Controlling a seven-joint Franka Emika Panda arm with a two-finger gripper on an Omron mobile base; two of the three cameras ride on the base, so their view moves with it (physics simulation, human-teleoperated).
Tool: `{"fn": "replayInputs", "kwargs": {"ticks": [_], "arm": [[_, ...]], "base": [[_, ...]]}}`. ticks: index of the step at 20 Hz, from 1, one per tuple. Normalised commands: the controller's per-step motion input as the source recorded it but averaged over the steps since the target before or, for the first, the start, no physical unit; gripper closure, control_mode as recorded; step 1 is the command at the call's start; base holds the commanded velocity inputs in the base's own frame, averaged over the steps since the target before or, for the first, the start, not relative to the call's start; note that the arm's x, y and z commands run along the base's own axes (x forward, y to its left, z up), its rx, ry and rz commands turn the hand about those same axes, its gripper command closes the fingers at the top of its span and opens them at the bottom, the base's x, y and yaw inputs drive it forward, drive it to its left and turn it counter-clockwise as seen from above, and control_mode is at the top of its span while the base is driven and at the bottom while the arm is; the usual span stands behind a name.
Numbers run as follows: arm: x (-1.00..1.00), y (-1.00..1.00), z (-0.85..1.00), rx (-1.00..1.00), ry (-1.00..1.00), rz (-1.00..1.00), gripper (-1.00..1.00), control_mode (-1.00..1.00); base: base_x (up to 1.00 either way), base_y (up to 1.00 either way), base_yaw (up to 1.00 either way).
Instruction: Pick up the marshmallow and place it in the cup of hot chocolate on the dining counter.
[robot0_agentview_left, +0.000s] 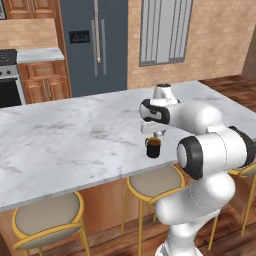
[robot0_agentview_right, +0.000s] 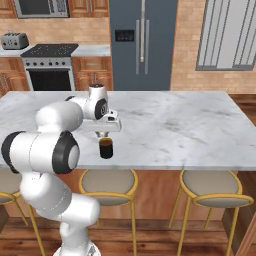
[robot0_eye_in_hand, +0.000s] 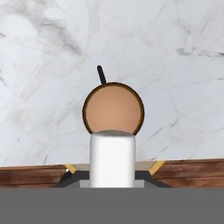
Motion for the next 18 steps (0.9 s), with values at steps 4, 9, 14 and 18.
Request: {"fn": "replayInputs", "kwargs": {"ticks": [4,9,14,18], "arm": [[0.44,0.00,-0.26,0.00,0.00,0.00,1.00,-1.00],[0.34,0.00,-0.25,0.00,0.00,0.00,1.00,-1.00],[0.14,0.00,-0.19,0.00,0.00,0.00,1.00,-1.00],[0.00,0.00,-0.17,0.00,0.00,0.00,1.00,-1.00]], "base": [[0.00,0.00,0.00],[0.00,0.00,0.00],[0.00,0.00,0.00],[0.00,0.00,0.00]]}}
